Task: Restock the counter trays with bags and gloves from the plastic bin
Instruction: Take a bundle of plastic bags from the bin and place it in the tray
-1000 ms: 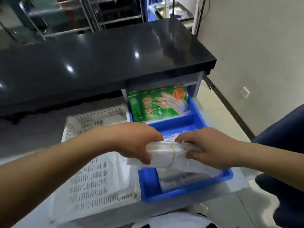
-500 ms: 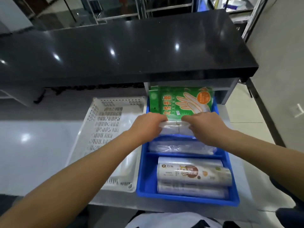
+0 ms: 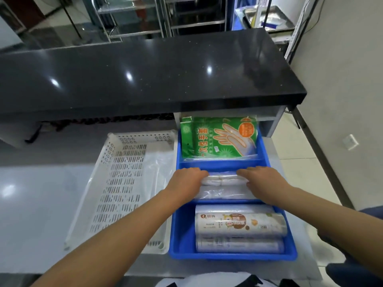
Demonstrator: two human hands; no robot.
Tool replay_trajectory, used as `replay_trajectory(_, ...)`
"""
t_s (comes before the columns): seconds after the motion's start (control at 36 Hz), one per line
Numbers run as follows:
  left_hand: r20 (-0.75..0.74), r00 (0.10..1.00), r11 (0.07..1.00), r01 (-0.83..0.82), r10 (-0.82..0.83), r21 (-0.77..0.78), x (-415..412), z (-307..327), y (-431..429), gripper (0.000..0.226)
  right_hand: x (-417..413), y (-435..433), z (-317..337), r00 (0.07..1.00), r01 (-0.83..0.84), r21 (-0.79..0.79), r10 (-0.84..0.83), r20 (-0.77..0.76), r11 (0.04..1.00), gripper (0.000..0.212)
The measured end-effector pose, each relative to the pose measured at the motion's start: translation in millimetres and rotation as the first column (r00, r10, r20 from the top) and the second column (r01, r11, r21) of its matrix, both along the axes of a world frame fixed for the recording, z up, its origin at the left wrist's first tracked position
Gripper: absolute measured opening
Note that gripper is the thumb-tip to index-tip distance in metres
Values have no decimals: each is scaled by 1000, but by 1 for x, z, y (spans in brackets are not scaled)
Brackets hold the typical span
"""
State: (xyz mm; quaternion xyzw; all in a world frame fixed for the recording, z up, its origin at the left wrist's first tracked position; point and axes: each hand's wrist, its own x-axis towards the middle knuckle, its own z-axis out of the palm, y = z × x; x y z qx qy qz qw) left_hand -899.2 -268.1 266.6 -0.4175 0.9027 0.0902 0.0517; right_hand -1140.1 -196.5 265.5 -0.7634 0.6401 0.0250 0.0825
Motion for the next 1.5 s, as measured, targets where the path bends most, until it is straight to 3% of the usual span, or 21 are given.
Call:
replay_trajectory(0.28,62,998,971,11,-27,240,1,14,-21,42,-5,-13,13,990,113,205,-129,65,972,45)
replay_trajectory(0.47,54,999,902,-23,0,431,-3,36,-41,42,-5,-27,31,979,133,321,-175,104,938,40)
replay_trajectory(0.53,41,997,934,-70,59,351,-5,37,-40,43,0,-29,32,978,191,220,-205,46,957,44)
replay_trajectory(0.58,23,997,990,-81,79,115,-6,35,-34,44,6,-27,29,987,158,-24,-159,-21,987,46)
replay_trajectory(0.64,-95,993,993,-73,65,-93,-4,29,-23,48,11,-19,24,989,144,-171,-145,7,975,42)
replay_trajectory(0.67,-180,982,989,-75,52,-126,-2,25,-17,48,14,-15,21,988,157,-190,-153,37,969,39)
replay_trajectory(0.75,-277,961,997,-43,23,-65,2,13,2,46,18,1,6,981,183,-141,-171,87,973,35)
replay_trajectory(0.92,-60,995,994,-69,74,88,0,-14,24,61,21,14,-13,972,219,-22,-216,98,975,51)
replay_trajectory(1.14,-40,991,989,-127,131,75,-3,-20,27,65,22,14,-9,951,245,0,-241,192,969,57)
replay_trajectory(1.33,-167,959,966,-204,230,161,5,5,43,65,35,27,17,896,278,34,-272,350,960,60)
replay_trajectory(1.5,-331,841,901,-371,428,223,40,33,91,65,65,50,52,791,222,125,-254,557,967,59)
